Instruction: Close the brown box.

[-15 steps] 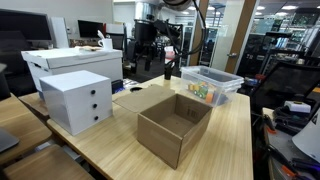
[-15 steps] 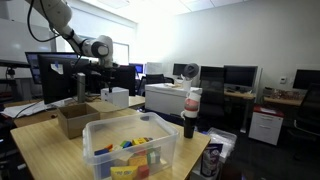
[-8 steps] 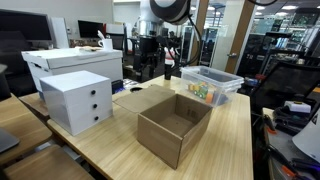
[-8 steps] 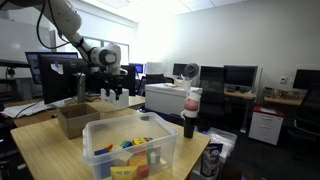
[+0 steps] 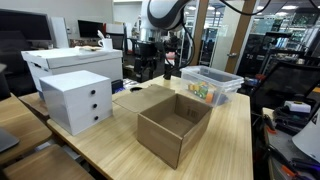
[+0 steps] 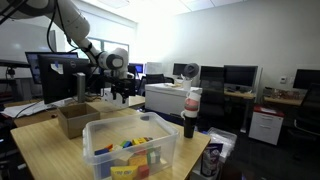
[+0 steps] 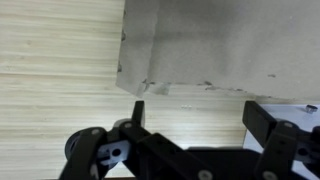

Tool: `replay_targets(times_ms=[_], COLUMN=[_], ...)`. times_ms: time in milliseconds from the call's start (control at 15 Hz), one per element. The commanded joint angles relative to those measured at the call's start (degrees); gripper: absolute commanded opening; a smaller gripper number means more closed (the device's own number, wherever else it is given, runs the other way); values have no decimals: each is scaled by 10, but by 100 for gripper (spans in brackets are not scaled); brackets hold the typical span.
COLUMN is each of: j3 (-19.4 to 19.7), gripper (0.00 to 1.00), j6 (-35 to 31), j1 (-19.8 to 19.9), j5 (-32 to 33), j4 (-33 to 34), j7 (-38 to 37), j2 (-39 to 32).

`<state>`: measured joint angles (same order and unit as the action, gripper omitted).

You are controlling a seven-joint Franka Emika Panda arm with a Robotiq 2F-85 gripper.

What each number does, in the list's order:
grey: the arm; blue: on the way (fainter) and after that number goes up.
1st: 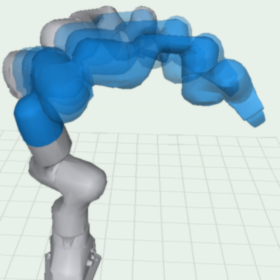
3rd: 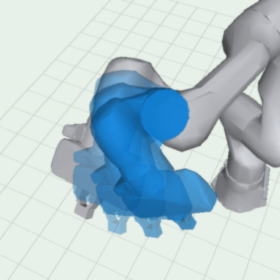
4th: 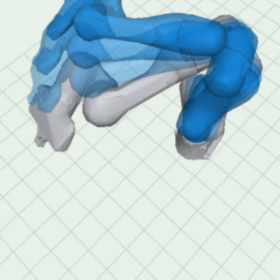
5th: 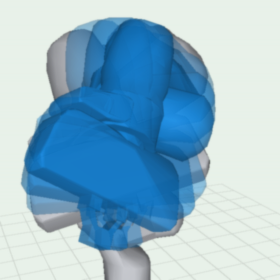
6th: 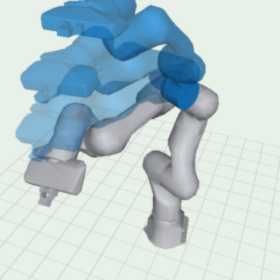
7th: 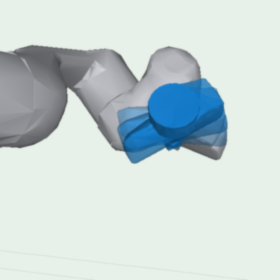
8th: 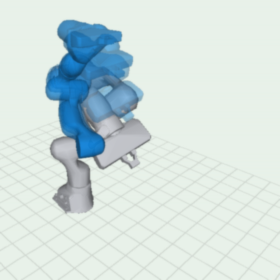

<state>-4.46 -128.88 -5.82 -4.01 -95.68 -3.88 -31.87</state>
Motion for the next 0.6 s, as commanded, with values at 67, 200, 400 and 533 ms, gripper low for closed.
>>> replay_targets(times_ms=[67, 200, 400, 533], j3=[-6, -7, -12, -14], gripper=[100, 100, 100, 75], j6=[-1, -1, 4, 6], j1=[0, -5, -12, -16], j5=[-4, 0, 0, 0], j4=[41, 53, 73, 85], j7=[14, 13, 11, 12], j2=[-36, -44, -59, -69])
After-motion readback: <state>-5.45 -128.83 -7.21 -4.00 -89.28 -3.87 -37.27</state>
